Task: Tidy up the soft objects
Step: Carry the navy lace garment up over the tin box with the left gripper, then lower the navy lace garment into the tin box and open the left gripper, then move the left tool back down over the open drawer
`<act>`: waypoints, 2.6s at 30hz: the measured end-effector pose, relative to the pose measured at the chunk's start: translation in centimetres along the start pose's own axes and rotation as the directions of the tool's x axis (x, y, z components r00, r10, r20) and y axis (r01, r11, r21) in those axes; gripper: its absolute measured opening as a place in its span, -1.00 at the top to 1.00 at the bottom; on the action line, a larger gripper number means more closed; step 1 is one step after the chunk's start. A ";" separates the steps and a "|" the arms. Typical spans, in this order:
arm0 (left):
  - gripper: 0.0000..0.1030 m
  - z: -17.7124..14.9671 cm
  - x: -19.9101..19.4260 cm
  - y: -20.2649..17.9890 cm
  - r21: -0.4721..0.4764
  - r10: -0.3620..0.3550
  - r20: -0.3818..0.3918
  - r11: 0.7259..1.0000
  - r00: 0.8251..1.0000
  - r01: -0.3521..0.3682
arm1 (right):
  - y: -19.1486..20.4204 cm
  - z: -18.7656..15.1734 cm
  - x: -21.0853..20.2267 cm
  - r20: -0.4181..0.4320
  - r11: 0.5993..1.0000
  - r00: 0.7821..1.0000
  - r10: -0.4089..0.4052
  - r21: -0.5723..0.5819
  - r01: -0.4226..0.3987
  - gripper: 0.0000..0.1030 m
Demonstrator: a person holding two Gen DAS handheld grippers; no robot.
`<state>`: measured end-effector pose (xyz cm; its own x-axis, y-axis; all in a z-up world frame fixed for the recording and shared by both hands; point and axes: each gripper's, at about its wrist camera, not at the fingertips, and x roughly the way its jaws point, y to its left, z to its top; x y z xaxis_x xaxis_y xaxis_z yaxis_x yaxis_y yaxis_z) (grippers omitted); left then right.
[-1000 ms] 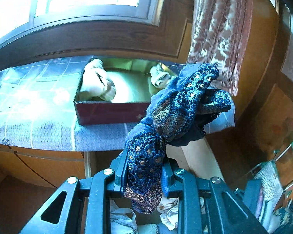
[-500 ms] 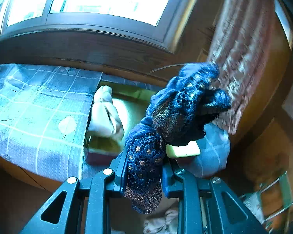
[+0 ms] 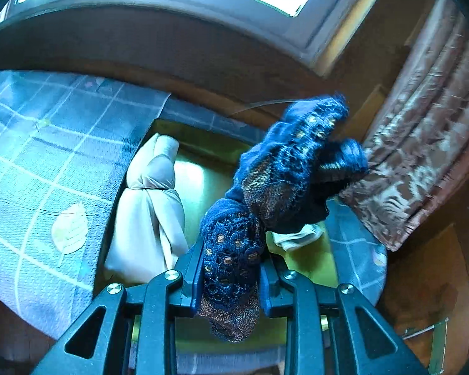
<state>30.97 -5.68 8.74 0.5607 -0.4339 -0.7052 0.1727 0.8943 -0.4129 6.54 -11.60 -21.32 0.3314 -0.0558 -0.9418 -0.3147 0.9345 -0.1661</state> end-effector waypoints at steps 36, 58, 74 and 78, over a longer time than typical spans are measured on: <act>0.18 -0.7 3.0 -0.9 0.033 0.098 0.081 0.994 0.992 -0.101 | -0.9 1.5 4.3 -0.143 0.998 0.990 -0.005 0.063 0.014 -0.33; 0.17 -20.1 -6.7 4.7 0.261 0.027 -0.173 0.965 0.985 0.020 | -0.8 1.3 4.3 -0.134 0.998 0.991 -0.007 0.061 0.015 -0.33; 0.17 -30.1 -5.3 4.4 0.278 0.052 -0.367 0.959 0.929 0.056 | -0.9 1.1 3.7 -0.116 0.998 0.993 -0.004 0.062 0.011 -0.33; 0.17 -29.8 -5.1 3.6 0.284 0.055 -0.344 0.958 0.937 0.048 | -0.8 1.0 3.6 -0.114 0.998 0.993 -0.005 0.061 0.012 -0.33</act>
<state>4.55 -3.52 -6.30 0.2561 -0.3952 -0.8822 0.4220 0.8668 -0.2658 8.91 -12.22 -24.31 0.2289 -0.1001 -0.9683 -0.2555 0.9537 -0.1589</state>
